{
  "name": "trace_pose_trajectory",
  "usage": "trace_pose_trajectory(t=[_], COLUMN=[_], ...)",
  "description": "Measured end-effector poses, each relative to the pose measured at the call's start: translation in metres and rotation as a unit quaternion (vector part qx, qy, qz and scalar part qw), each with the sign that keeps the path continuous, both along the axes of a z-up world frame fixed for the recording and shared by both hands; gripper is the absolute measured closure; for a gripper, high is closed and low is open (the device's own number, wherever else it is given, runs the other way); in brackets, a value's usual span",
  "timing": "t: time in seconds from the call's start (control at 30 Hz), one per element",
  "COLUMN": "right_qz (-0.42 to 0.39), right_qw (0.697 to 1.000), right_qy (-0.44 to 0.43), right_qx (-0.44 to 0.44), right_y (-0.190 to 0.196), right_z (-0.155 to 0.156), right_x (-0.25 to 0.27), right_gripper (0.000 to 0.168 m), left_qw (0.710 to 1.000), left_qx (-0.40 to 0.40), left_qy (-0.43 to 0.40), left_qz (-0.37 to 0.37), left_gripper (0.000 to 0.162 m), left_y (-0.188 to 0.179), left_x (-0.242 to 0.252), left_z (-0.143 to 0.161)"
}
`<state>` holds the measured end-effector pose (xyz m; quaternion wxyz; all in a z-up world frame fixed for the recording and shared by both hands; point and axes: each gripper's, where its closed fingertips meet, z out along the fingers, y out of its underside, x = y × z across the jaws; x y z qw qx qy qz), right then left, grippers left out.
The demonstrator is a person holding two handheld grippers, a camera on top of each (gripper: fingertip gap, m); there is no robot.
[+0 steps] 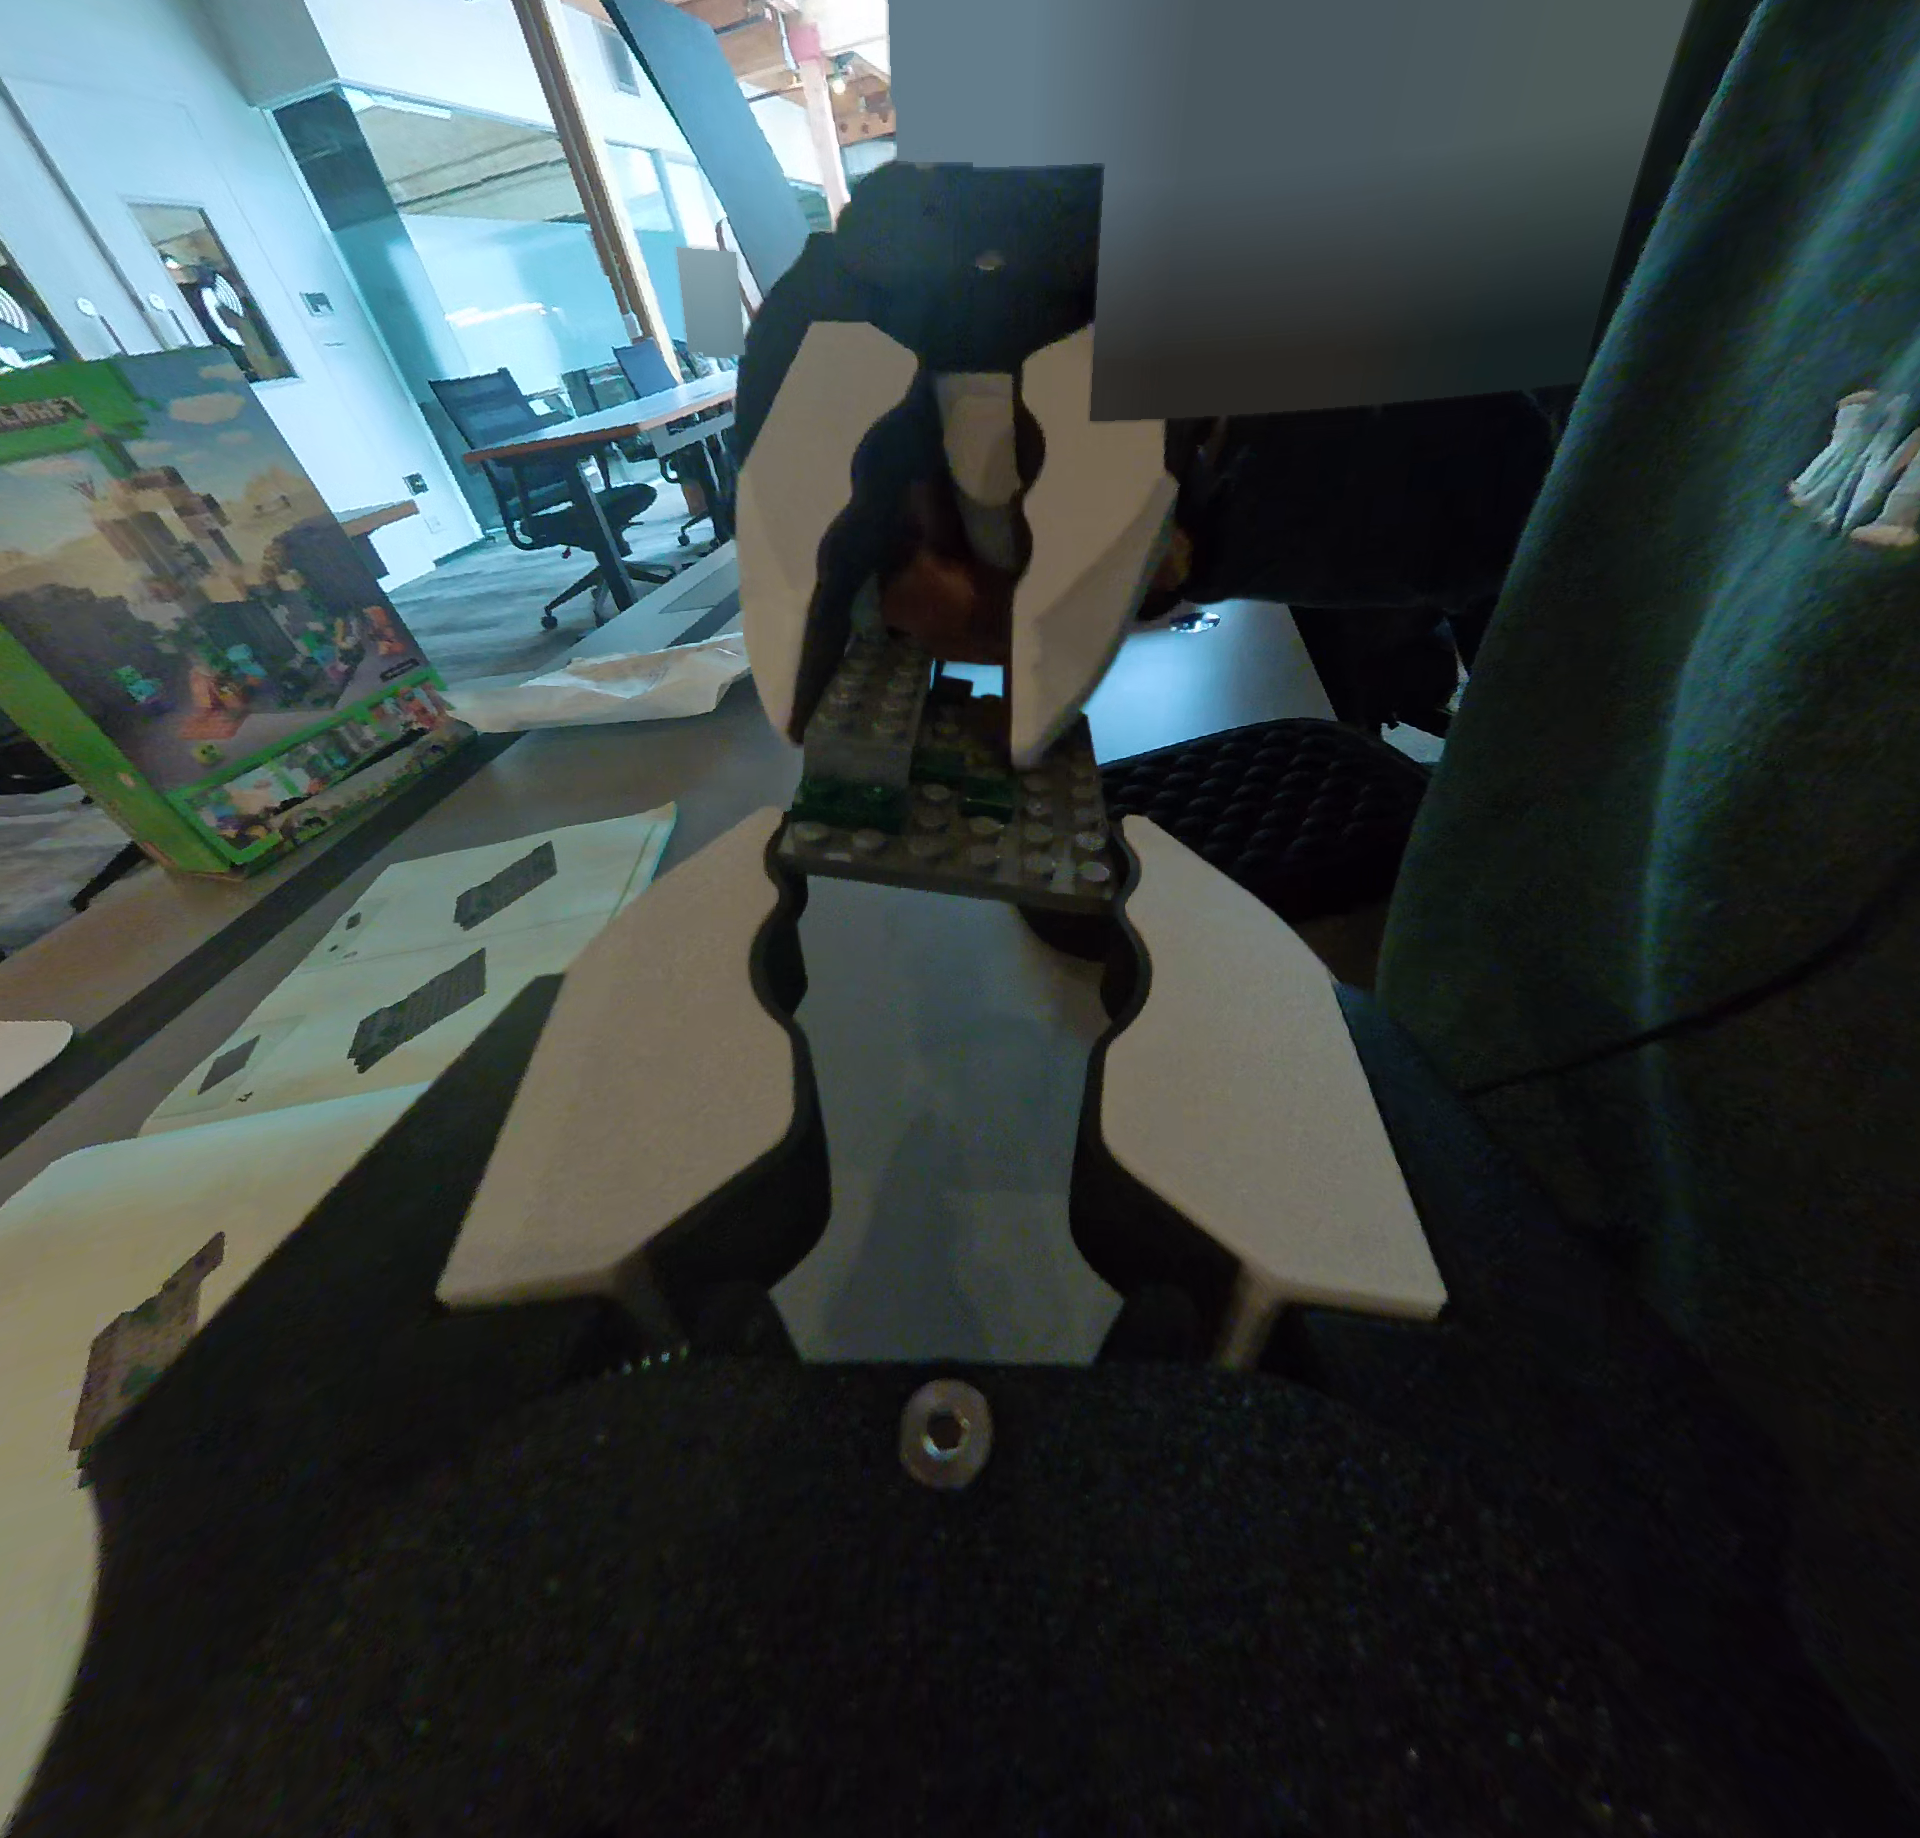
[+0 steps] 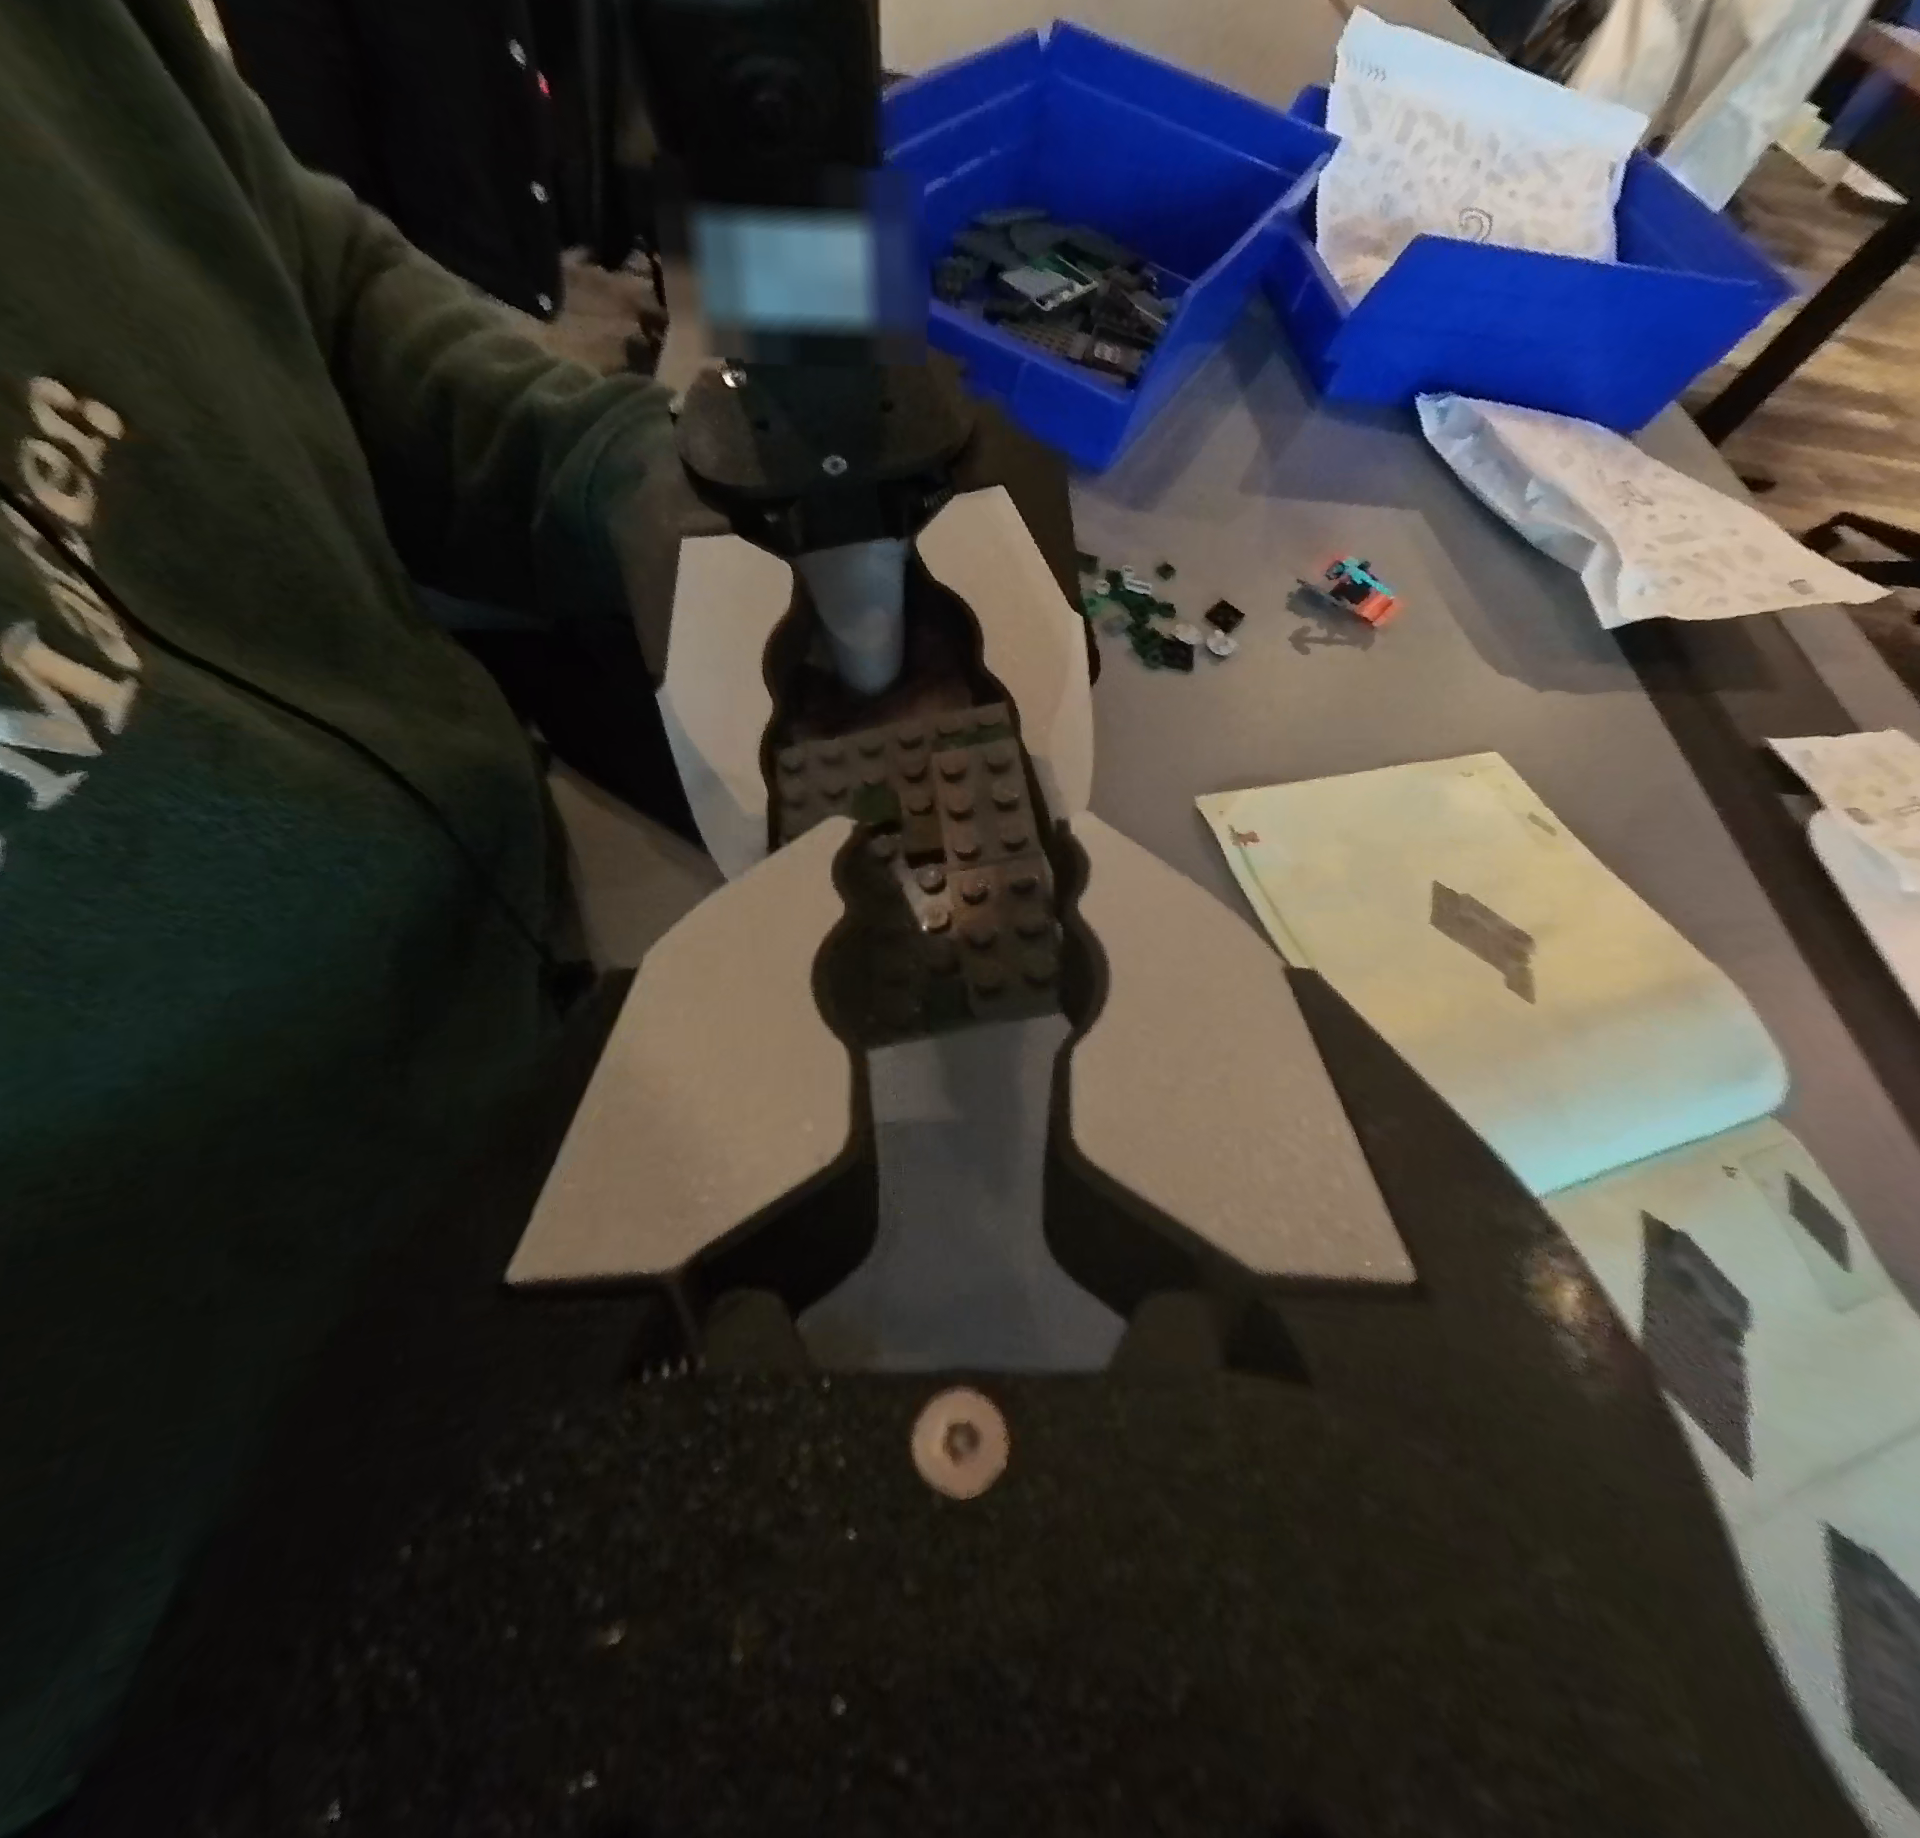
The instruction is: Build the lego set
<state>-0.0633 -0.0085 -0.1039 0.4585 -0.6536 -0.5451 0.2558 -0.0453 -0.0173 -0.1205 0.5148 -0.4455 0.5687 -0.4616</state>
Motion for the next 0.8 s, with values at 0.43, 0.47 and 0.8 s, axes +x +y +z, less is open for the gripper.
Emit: trace_pose_trajectory(t=[0.43,0.47,0.8], right_qz=[-0.033,-0.036,-0.039], right_qw=[0.999,0.999,0.999], right_qy=[-0.006,-0.004,-0.001], right_qx=[0.011,0.011,0.016], right_y=[0.0052,0.0054,0.0035], right_z=[-0.0037,-0.0038,-0.0040], right_x=[-0.0034,-0.0032,-0.0022], right_gripper=[0.132,0.132,0.133], left_qw=[0.999,0.999,0.999], left_qx=[0.028,0.029,0.030], left_qy=[0.009,0.009,0.008], left_qz=[0.029,0.031,0.032], left_gripper=[0.107,0.107,0.107], left_y=[0.0035,0.0036,0.0002], left_x=[0.0013,0.0014,0.0009], left_z=[-0.0021,-0.0018,-0.0012])
